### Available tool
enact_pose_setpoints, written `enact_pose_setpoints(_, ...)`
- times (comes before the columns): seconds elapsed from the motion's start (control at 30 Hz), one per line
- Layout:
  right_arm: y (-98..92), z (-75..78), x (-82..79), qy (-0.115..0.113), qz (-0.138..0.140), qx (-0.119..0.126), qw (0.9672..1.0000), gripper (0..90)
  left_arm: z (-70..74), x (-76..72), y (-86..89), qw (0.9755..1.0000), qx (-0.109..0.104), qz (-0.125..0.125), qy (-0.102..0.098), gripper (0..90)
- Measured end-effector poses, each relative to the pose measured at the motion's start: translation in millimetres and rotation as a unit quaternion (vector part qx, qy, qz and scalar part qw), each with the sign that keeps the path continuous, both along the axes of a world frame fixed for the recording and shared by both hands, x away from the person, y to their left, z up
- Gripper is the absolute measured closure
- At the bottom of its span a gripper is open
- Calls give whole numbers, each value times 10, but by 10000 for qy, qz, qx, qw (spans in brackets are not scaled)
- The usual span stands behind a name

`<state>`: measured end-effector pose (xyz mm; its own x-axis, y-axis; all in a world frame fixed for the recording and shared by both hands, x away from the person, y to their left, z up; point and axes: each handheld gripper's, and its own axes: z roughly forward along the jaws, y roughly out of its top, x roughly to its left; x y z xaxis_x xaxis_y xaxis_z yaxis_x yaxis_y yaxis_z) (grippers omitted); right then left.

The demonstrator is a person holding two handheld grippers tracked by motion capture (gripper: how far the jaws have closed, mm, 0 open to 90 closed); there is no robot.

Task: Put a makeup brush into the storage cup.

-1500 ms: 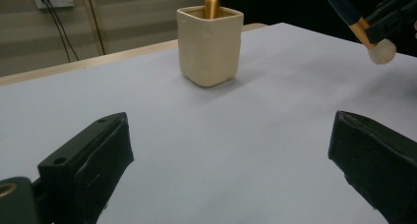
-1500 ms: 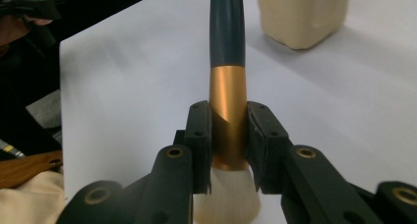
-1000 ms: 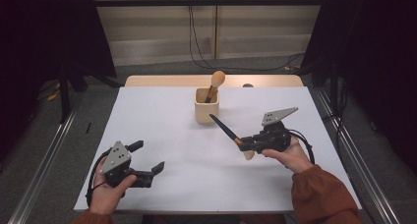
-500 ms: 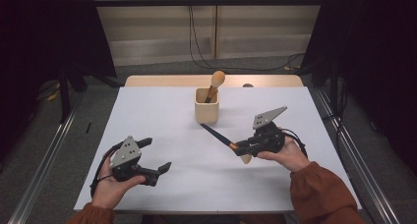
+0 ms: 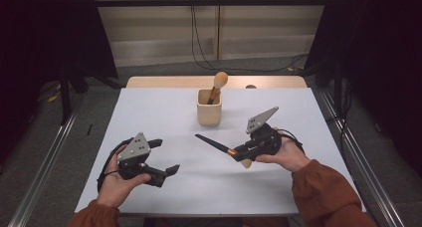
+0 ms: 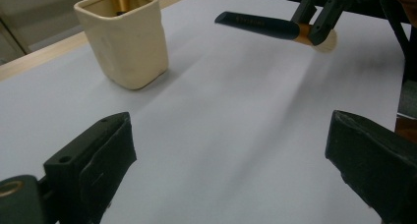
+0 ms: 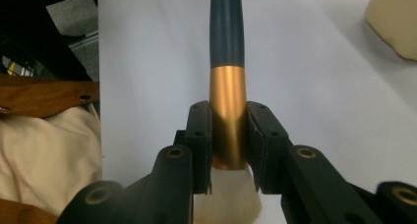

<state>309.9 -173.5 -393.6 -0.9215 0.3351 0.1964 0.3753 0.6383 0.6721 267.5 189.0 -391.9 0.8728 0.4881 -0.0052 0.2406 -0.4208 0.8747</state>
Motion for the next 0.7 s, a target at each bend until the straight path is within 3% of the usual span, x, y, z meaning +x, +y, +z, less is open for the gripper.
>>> enact_pose_setpoints(0.43, 198, 79, 70, 23, 432, -638, 9970, 738, 39, 139, -203, 9978, 487, -405, 179, 56)
enact_pose_setpoints(0.53, 235, 89, 91, 81, 465, -741, 9961, 739, 48, 167, -232, 9961, 584, -475, 456, 54)
enact_pose_setpoints(0.7, 282, 77, 120, 120, 537, -894, 9945, 738, 27, 211, -265, 9946, 711, -547, 526, 54)
